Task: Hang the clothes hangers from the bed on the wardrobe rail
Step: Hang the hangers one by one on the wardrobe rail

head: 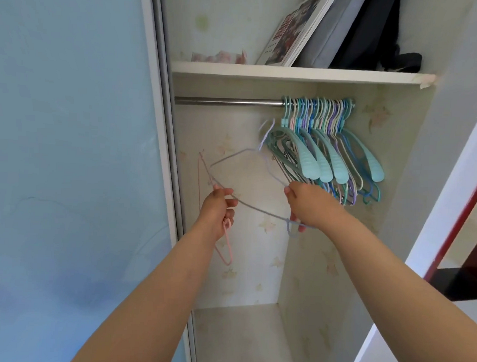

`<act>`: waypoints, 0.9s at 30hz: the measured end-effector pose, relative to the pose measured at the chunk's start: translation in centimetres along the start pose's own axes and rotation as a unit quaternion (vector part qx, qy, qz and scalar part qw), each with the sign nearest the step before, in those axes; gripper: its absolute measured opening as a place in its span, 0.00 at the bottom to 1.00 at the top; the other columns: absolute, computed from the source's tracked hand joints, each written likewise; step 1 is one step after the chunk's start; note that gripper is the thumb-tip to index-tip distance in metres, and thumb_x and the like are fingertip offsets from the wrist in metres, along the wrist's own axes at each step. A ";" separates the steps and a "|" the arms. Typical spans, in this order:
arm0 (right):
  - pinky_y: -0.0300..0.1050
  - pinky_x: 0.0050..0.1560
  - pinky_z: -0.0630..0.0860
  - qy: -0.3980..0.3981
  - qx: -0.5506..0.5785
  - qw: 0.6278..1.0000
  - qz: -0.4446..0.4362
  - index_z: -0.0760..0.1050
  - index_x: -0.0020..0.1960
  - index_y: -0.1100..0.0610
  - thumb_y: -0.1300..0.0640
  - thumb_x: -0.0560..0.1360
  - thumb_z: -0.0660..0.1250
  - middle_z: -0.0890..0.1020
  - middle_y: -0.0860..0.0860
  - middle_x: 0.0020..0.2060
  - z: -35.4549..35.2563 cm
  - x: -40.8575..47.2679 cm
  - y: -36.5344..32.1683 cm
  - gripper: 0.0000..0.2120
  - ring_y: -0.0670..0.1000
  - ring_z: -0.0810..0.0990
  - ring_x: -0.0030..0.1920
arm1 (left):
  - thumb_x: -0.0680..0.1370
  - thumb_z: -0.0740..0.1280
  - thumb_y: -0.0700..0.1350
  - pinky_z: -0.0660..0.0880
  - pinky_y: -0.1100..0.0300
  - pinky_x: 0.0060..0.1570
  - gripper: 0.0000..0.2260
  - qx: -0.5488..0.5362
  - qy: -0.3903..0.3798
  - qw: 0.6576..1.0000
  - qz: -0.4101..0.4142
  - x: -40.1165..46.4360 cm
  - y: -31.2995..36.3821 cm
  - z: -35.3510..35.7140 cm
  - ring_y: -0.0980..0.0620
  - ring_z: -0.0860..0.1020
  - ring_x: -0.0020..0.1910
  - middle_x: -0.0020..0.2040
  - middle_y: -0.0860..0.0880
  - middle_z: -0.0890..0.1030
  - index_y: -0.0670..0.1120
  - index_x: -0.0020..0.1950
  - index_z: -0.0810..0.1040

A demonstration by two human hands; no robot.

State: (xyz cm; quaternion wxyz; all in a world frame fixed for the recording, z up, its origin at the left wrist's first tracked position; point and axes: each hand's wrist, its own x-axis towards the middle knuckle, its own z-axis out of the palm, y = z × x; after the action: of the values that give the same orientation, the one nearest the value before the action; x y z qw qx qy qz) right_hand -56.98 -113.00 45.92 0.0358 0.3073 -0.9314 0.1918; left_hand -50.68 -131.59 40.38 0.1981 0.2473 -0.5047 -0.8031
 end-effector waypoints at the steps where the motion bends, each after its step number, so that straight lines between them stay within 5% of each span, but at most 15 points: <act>1: 0.49 0.43 0.78 0.031 -0.019 0.999 0.007 0.70 0.47 0.57 0.51 0.82 0.48 0.84 0.55 0.34 -0.4 0.7 -0.4 0.15 0.54 0.82 0.27 | 0.84 0.50 0.55 0.55 0.70 0.19 0.16 -0.008 0.009 1.000 -0.001 0.0 0.1 -0.2 0.57 0.60 0.17 0.32 0.49 0.72 0.46 0.55 0.71; 5: 0.48 0.43 0.76 0.106 -0.097 0.989 0.025 0.72 0.56 0.62 0.61 0.80 0.52 0.83 0.60 0.42 -2.1 3.9 -2.3 0.12 0.60 0.83 0.42 | 0.81 0.49 0.44 0.54 0.70 0.20 0.10 -0.003 0.029 1.000 0.010 -0.3 0.5 -0.9 0.56 0.58 0.18 0.31 0.48 0.69 0.48 0.56 0.68; 9: 0.48 0.42 0.68 0.097 -0.178 0.978 0.047 0.72 0.62 0.61 0.66 0.78 0.55 0.79 0.59 0.56 -3.7 7.0 -4.2 0.15 0.60 0.78 0.55 | 0.80 0.48 0.43 0.54 0.69 0.21 0.12 0.026 0.033 0.999 0.032 -0.4 0.9 -1.2 0.56 0.58 0.19 0.31 0.49 0.68 0.48 0.57 0.68; 15: 0.48 0.50 0.74 0.035 -0.233 0.970 0.060 0.75 0.59 0.60 0.65 0.77 0.57 0.80 0.57 0.55 -2.9 9.7 -4.2 0.14 0.58 0.79 0.54 | 0.82 0.49 0.42 0.54 0.68 0.20 0.14 0.030 0.012 0.998 0.048 -0.2 1.2 -1.7 0.57 0.59 0.20 0.32 0.50 0.69 0.50 0.60 0.72; 21: 0.48 0.45 0.72 0.005 -0.205 0.973 0.111 0.75 0.60 0.61 0.65 0.77 0.59 0.79 0.57 0.56 -1.8 9.5 -2.4 0.13 0.58 0.79 0.55 | 0.84 0.52 0.43 0.54 0.68 0.19 0.13 0.027 -0.025 0.998 0.060 -0.5 -0.3 -3.2 0.59 0.58 0.21 0.27 0.53 0.65 0.50 0.54 0.76; 27: 0.50 0.49 0.74 0.073 -0.234 0.964 0.105 0.68 0.68 0.60 0.58 0.78 0.62 0.70 0.58 0.64 -0.4 7.9 -1.0 0.19 0.60 0.72 0.62 | 0.84 0.52 0.44 0.50 0.69 0.22 0.12 -0.135 -0.094 0.986 0.005 -1.3 -3.5 -5.8 0.59 0.56 0.19 0.26 0.54 0.59 0.49 0.45 0.72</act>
State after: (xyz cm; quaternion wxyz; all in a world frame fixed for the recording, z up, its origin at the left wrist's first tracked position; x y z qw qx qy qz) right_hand -62.83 -118.01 48.07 0.1547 0.1760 -0.9721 -0.0072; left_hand -46.41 -133.57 35.27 0.1858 0.1388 -0.4090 -0.8826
